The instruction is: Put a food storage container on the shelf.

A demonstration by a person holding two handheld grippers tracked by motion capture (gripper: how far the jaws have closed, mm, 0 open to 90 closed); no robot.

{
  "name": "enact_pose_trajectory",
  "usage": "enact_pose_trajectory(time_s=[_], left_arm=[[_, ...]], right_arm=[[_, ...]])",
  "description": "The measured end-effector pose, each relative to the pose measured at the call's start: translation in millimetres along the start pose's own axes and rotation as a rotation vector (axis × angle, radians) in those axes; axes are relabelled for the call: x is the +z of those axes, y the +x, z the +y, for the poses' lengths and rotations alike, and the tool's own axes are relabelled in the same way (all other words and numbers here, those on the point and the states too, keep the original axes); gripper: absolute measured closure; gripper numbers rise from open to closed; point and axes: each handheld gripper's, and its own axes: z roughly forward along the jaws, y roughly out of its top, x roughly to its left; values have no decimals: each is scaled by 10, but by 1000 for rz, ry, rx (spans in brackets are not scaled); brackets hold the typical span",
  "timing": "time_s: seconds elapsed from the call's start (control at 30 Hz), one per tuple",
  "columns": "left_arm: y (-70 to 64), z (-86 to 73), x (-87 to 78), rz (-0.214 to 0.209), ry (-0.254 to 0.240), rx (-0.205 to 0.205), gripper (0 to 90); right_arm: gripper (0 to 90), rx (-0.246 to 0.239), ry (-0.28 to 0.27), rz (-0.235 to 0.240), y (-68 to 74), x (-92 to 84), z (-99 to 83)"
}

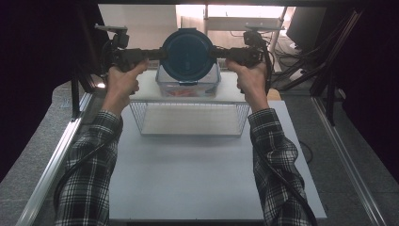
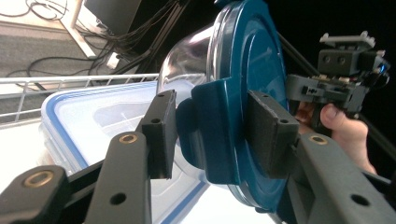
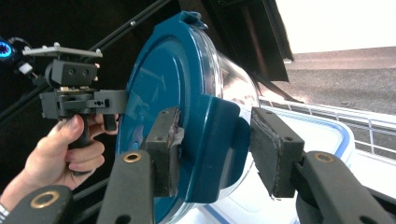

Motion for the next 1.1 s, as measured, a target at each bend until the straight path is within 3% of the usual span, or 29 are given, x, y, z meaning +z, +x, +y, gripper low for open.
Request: enact_pose_trajectory(time_s=[0.07, 0.13, 0.17, 0.23, 0.27, 0.3, 0.37, 0.5, 0.6, 0.7, 0.8, 0.9, 1.03, 1.1], left_arm=[[12, 12, 20, 5, -6, -4, 543], [-25, 25, 43, 73, -6, 35, 529], [-59, 29, 58, 120, 2, 65, 589], [-101, 41, 85, 140, -13, 86, 581], [-130, 51, 105, 167, 0, 106, 585], [-157, 54, 120, 184, -1, 120, 587], [-188, 59, 133, 208, 6, 144, 587], [-208, 39, 125, 213, 3, 152, 583], [-236, 27, 119, 231, 4, 167, 579], [-280, 18, 113, 258, 0, 192, 566], [-281, 8, 85, 255, -16, 188, 586], [-261, -3, 49, 255, -28, 178, 601], [-268, -17, 37, 252, -27, 176, 602], [-291, -16, 43, 262, -22, 186, 602]], right_arm=[[531, 8, -6, -1, -31, 14, -2], [524, 4, -15, -11, -52, 31, -5], [519, -3, -15, -25, -44, 42, -3], [522, -33, 15, -96, -22, 81, 6], [582, -52, 23, -133, -30, 85, 5], [601, -56, 4, -110, -46, 78, 0], [605, -60, -6, -117, -56, 80, -6], [599, -100, -15, -179, 11, 95, 1], [608, -176, -17, -238, 108, 91, -9], [664, -225, -33, -263, 203, 16, -25], [755, -239, -37, -232, 289, -97, -57], [819, -262, 3, -216, 383, -154, -151], [850, -286, 44, -190, 435, -186, -284], [858, -286, 73, -201, 424, -181, -339]])
